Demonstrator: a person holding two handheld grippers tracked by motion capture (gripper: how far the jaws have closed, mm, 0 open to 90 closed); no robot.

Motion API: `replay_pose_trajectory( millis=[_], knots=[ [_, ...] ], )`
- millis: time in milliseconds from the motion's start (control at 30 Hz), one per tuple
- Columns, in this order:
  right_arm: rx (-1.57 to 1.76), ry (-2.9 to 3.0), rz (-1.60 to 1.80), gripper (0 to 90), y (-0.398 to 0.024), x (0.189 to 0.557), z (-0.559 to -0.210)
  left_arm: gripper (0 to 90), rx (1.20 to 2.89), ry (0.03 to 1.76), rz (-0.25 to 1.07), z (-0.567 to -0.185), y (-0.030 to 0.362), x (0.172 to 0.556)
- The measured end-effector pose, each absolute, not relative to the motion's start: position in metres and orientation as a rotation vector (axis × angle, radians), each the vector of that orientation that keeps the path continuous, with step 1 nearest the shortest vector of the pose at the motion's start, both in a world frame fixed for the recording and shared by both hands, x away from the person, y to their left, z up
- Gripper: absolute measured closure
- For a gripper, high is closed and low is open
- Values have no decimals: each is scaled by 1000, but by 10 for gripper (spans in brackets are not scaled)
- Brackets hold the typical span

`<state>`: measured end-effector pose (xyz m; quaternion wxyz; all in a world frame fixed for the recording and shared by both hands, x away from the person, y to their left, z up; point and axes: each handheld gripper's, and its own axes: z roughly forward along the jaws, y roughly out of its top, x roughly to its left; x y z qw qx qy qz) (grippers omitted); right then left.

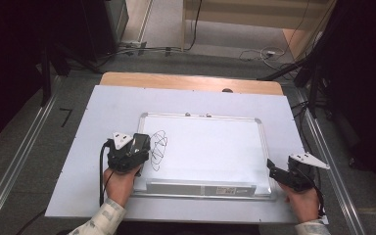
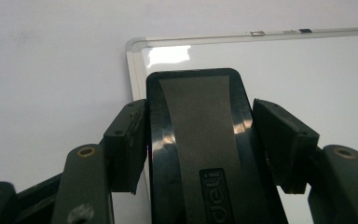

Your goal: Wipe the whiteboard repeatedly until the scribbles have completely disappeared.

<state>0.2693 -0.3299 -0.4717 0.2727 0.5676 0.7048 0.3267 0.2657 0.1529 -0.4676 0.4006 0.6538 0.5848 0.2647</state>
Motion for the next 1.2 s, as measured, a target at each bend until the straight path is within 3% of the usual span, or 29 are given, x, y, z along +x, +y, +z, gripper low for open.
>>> replay_pose_trajectory(
  millis=[1200],
  knots=[
    [1527, 1898, 883, 196, -330, 269, -472, 383, 1702, 1523, 660, -485, 124, 332]
  ],
)
